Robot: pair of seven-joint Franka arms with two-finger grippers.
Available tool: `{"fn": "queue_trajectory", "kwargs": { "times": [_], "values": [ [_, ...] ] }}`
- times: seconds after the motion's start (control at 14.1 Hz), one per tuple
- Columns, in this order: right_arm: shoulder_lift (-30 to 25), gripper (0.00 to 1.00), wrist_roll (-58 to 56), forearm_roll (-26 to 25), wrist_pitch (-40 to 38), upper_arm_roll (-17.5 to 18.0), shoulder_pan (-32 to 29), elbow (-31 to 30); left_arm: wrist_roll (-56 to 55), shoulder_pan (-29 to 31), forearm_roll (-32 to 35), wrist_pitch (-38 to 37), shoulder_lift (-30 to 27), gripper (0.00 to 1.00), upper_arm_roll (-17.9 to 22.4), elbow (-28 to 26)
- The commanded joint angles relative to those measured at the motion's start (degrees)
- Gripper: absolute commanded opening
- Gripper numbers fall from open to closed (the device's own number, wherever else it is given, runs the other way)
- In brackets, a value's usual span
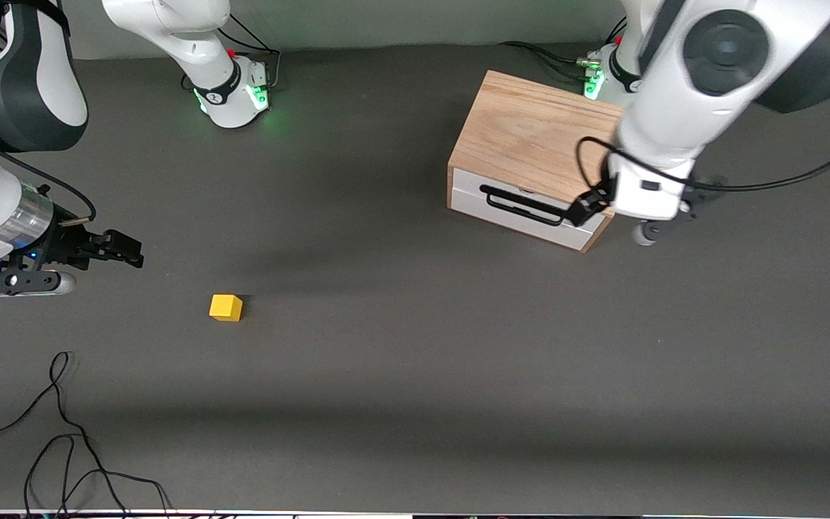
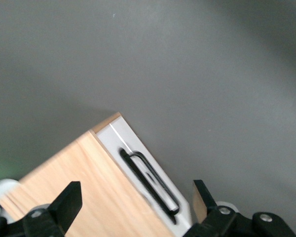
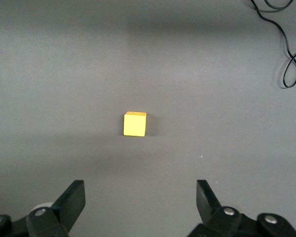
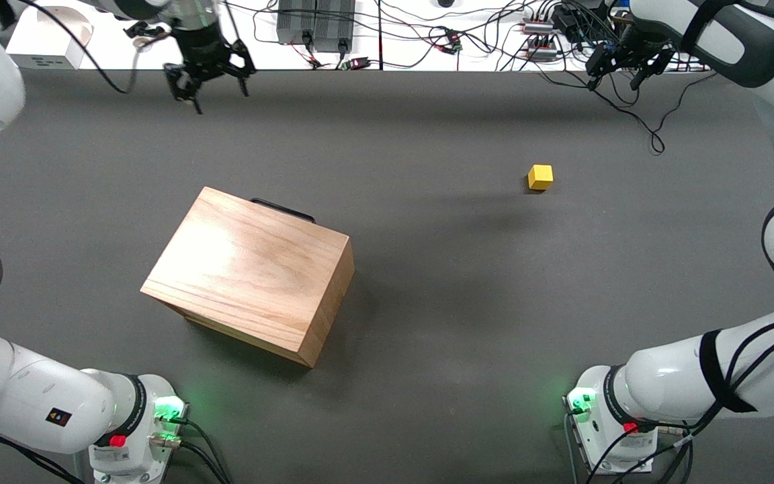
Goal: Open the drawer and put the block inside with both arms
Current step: 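Reach the left gripper to the drawer handle while the right gripper approaches the cube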
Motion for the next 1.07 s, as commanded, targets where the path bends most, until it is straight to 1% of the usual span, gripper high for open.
{"fn": "queue_trajectory", "kwargs": {
  "times": [0.0, 0.07, 0.14, 0.28, 0.36, 0.43, 0.57, 0.71, 0.78, 0.85, 0.99],
  "values": [
    [0.17, 1.0, -0.23, 0.14, 0.15, -0.3, 0.27, 0.09, -17.81, -4.46, 0.67, 0.09, 2.21, 1.0, 0.26, 1.6],
    [0.08, 1.0, -0.31, 0.4, 0.24, -0.3, 0.26, -0.44, -22.92, -5.78, 0.76, 0.09, 3.09, 1.0, 0.34, 1.69],
    [-0.09, 1.0, -0.31, 0.4, 0.24, -0.3, 0.35, -0.79, -25.67, -6.32, 0.76, 0.26, 3.53, 1.0, 0.34, 1.69],
    [0.08, 1.0, -0.31, 0.4, 0.94, -0.3, 0.53, -1.4, -26.57, -5.88, -0.12, 1.14, 3.71, 1.0, 0.34, 2.04],
    [0.25, 1.0, -0.31, 0.4, 3.03, -0.3, 0.53, -2.45, -26.57, -5.71, -0.3, 0.97, 4.23, 1.0, 0.34, 1.95],
    [0.78, 1.0, -0.31, 0.4, 6.19, -0.3, 0.35, -3.94, -26.75, -5.62, -0.56, 0.97, 5.98, 1.0, 0.34, 1.95],
    [2.79, 1.0, 0.12, 0.4, 9.46, -0.3, 0.35, -5.53, -26.75, -5.53, -1.44, 0.62, 8.36, 1.0, 0.43, 2.04],
    [4.81, 1.0, 0.57, 0.49, 11.04, -0.3, 0.53, -6.33, -27.45, -5.27, -3.27, 0.09, 9.5, 1.0, 0.52, 1.95],
    [6.39, 1.0, 0.65, 0.75, 11.57, -0.3, 0.35, -6.33, -31.37, -5.35, -5.64, 0.0, 10.21, 1.0, 0.78, 2.13],
    [7.89, 1.0, 0.57, 1.54, 12.88, -0.3, 0.35, -6.24, -37.58, -5.09, -6.27, 0.0, 11.0, 1.0, 1.04, 2.21],
    [10.35, 1.0, 0.65, 1.72, 14.38, -0.38, 0.35, -6.5, -40.98, -4.91, -6.19, 0.09, 12.32, 1.0, 1.05, 2.13]
  ]
}}
